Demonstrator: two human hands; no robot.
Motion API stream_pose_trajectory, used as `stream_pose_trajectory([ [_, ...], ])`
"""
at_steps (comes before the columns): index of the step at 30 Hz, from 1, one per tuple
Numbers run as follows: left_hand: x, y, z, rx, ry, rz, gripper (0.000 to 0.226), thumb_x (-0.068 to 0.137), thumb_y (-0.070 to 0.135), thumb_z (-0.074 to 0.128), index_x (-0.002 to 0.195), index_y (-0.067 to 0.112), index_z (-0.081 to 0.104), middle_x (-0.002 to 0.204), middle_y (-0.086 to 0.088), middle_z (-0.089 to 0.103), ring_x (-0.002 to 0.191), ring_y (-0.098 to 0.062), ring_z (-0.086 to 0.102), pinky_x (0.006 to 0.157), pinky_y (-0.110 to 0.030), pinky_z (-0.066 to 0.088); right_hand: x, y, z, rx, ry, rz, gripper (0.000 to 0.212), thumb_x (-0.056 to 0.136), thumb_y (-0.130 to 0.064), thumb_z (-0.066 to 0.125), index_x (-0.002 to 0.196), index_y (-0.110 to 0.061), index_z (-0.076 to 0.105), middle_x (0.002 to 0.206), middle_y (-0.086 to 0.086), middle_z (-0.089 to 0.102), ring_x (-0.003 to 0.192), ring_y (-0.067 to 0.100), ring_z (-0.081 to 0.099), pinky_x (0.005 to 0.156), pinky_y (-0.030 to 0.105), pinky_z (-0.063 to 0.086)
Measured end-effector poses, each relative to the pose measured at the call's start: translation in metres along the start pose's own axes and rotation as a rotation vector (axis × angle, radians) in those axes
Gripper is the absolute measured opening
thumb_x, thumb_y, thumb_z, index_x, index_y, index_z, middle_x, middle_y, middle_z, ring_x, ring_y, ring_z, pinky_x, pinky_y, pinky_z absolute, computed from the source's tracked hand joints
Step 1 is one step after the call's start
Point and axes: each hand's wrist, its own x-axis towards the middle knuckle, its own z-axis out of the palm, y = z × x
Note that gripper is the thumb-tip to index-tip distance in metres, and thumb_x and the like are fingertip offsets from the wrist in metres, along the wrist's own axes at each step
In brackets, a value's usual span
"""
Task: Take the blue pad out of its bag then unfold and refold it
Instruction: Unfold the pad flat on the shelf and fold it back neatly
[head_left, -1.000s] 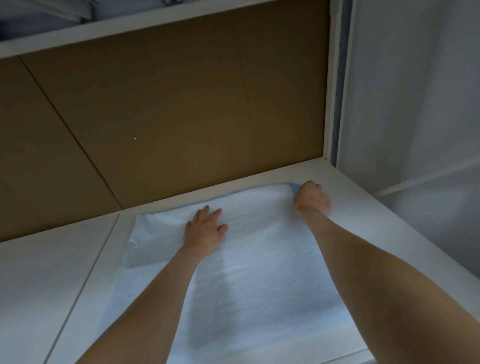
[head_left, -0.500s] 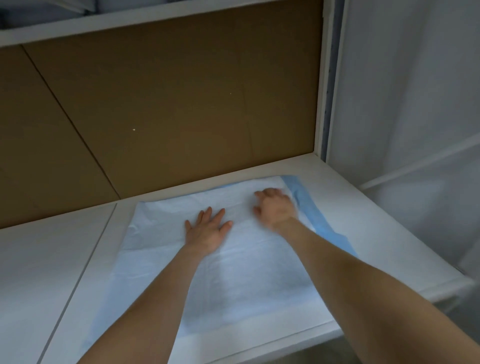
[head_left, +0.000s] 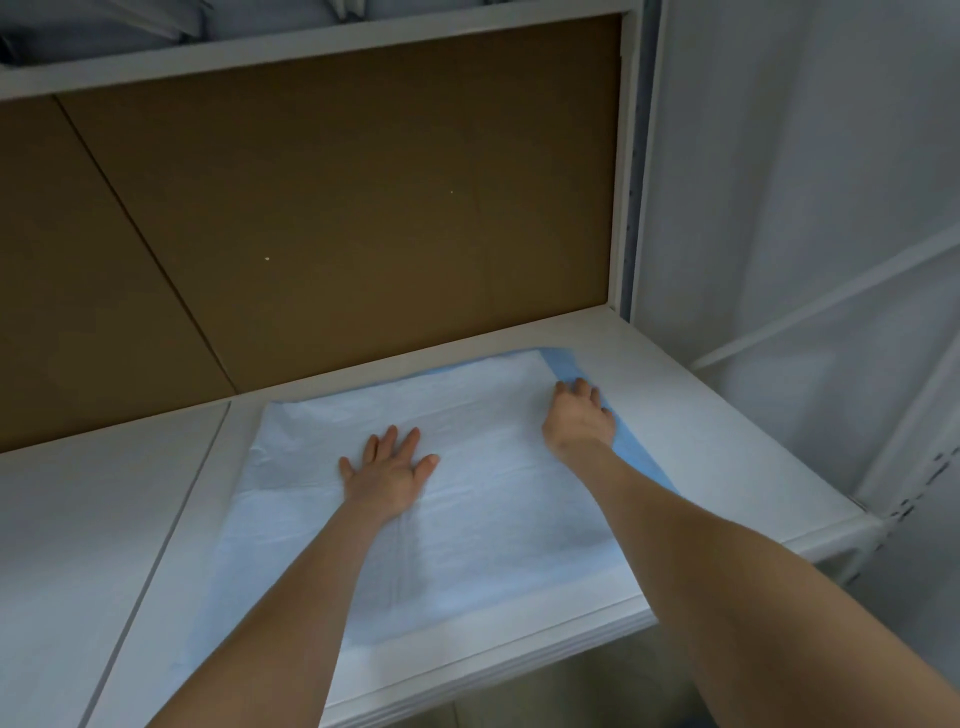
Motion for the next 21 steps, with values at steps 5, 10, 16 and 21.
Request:
stream_pose_trajectory([
  [5, 0.003, 0.037, -0.007, -0.007, 0.228, 0.154, 0.051, 0.101, 0.036, 0.034, 0.148, 0.018, 0.029, 0.156, -0.006, 0.023, 0.144, -0.02, 0.021, 0.116, -0.037, 0.023, 0.001, 0.015, -0.012, -0.073, 0.055, 0.064, 0.04, 0.092, -0.01, 0.05, 0.131, -0.006, 0.05, 0.128, 0.013, 0.044, 0.118, 0.03, 0.042, 0.092, 0.036, 0.041],
  [10, 0.002, 0.083, -0.002, -0.157, 0.177, 0.28, 0.05, 0.1, 0.035, 0.039, 0.145, 0.016, 0.036, 0.155, -0.005, 0.025, 0.141, -0.021, 0.027, 0.116, -0.031, 0.023, 0.002, 0.019, -0.011, -0.015, 0.022, 0.1, 0.037, 0.095, -0.01, 0.048, 0.132, -0.006, 0.052, 0.126, 0.014, 0.051, 0.117, 0.03, 0.05, 0.089, 0.036, 0.046],
  [16, -0.001, 0.096, 0.003, -0.136, 0.149, 0.281, 0.054, 0.099, 0.042, 0.036, 0.147, 0.017, 0.031, 0.156, -0.006, 0.023, 0.143, -0.021, 0.024, 0.118, -0.032, 0.02, 0.01, 0.021, -0.023, 0.127, -0.04, 0.132, 0.032, 0.094, -0.011, 0.05, 0.126, -0.008, 0.053, 0.123, 0.012, 0.057, 0.113, 0.029, 0.056, 0.091, 0.033, 0.047],
  [21, -0.003, 0.1, 0.002, -0.095, 0.126, 0.286, 0.058, 0.099, 0.046, 0.032, 0.15, 0.018, 0.024, 0.158, -0.007, 0.016, 0.146, -0.02, 0.015, 0.119, -0.037, 0.014, 0.013, 0.022, -0.03, 0.281, -0.056, 0.171, 0.026, 0.095, -0.011, 0.05, 0.12, -0.006, 0.055, 0.119, 0.013, 0.058, 0.109, 0.029, 0.057, 0.085, 0.031, 0.046],
])
